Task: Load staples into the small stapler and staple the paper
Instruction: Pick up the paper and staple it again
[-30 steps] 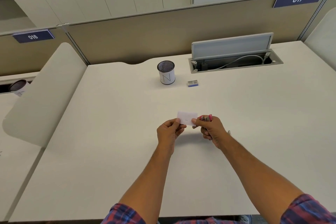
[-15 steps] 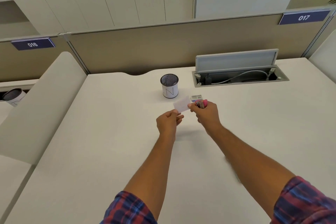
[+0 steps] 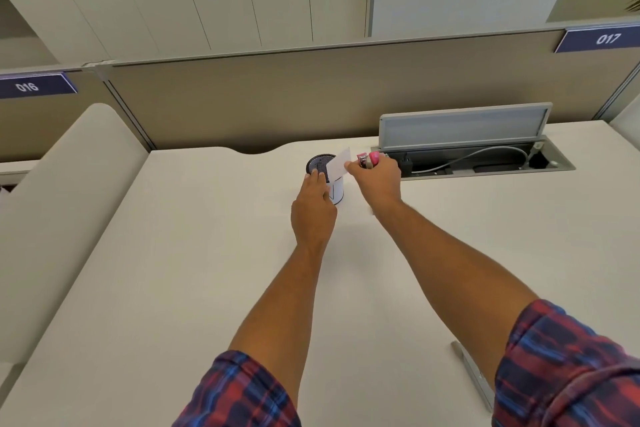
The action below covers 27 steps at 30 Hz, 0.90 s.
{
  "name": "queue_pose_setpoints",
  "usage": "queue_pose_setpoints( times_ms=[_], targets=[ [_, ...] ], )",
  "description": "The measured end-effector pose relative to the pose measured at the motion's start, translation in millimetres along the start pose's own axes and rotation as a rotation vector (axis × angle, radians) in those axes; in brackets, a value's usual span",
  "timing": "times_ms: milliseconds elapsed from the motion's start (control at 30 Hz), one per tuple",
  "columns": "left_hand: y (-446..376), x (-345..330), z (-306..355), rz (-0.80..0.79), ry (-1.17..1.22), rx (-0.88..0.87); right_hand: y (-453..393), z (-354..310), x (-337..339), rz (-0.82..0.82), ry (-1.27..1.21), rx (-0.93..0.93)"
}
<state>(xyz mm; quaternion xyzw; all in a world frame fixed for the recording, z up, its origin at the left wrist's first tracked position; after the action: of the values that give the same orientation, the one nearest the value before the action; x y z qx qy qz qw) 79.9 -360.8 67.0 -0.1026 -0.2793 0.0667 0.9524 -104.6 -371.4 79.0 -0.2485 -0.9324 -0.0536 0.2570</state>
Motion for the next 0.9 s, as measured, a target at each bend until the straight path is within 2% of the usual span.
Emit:
queue_pose_setpoints(
  times_ms=[167, 433, 533, 633, 767, 900],
  targets=[
    [-12, -14, -13, -0.049, -0.141, -0.053, -15, 0, -20, -0.001, 0.07, -0.002],
    [-15, -11, -8, 0.026, -0.018, -0.083, -27, -7, -46, -0.082, 0.133, 0.025],
    [-18, -14, -4, 0.019, -0.099, -0.127, -26, -5, -48, -0.089, 0.142, 0.028],
    [-18, -15, -4, 0.021, -0.118, -0.092, -21, 1, -42, -0.097, 0.151, 0.028],
    [-6, -10, 11, 0.087, 0.001, -0.127, -4, 3, -27, -0.104, 0.111, 0.016],
    [23, -6, 31, 0.162, 0.182, -0.202, 21, 21, -19, -0.145, 0.034, -0.091]
  ],
)
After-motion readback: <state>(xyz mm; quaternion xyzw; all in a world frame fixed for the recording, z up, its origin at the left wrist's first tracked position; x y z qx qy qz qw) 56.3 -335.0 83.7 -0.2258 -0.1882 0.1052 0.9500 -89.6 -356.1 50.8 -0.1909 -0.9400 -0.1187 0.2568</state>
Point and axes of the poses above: each hand's wrist, its own y-axis away from the middle knuckle, its own x-axis out of the back of the hand, z = x × y, the point moved 10 cm from there along -y, towards the middle knuckle, and after that the axes turned 13 degrees about y, right-handed, at the moved point
